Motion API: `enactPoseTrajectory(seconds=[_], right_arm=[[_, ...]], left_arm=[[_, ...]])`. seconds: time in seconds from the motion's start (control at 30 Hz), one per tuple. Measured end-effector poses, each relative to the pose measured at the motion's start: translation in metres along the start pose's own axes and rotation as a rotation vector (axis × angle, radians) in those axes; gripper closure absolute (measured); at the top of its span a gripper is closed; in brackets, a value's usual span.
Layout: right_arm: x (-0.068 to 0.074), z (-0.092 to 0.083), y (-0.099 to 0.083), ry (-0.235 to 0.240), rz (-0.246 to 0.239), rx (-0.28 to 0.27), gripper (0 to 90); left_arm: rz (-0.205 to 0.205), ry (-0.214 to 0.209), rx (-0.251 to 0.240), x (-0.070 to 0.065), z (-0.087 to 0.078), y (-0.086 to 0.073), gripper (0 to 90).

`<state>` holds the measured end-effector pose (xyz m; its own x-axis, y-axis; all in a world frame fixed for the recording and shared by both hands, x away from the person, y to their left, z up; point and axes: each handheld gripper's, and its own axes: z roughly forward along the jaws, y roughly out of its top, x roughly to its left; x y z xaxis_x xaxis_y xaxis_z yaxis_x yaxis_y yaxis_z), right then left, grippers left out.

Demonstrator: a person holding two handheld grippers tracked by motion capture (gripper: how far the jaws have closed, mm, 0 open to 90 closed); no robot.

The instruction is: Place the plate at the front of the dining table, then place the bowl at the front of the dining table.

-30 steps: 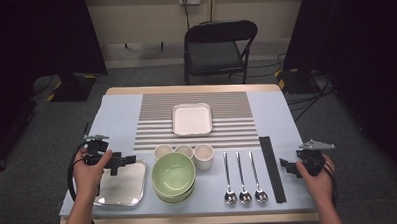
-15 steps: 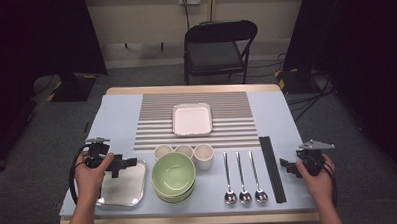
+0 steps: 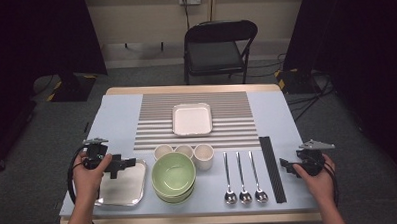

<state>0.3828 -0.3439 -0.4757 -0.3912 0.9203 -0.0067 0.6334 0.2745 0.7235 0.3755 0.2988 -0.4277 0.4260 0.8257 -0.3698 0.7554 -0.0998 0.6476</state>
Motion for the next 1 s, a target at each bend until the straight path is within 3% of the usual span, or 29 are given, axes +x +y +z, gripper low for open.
enactPoseTrajectory(seconds=[0.6,1.0], right_arm=[[-0.001,-0.005,0.009,0.01,-0.025,0.037,20.6],[0.006,-0.005,0.023,0.054,-0.045,0.043,22.1]], left_arm=[[0.023,-0.004,-0.004,-0.005,-0.004,-0.001,21.9],[0.035,-0.015,-0.023,-0.005,-0.006,-0.002,21.9]])
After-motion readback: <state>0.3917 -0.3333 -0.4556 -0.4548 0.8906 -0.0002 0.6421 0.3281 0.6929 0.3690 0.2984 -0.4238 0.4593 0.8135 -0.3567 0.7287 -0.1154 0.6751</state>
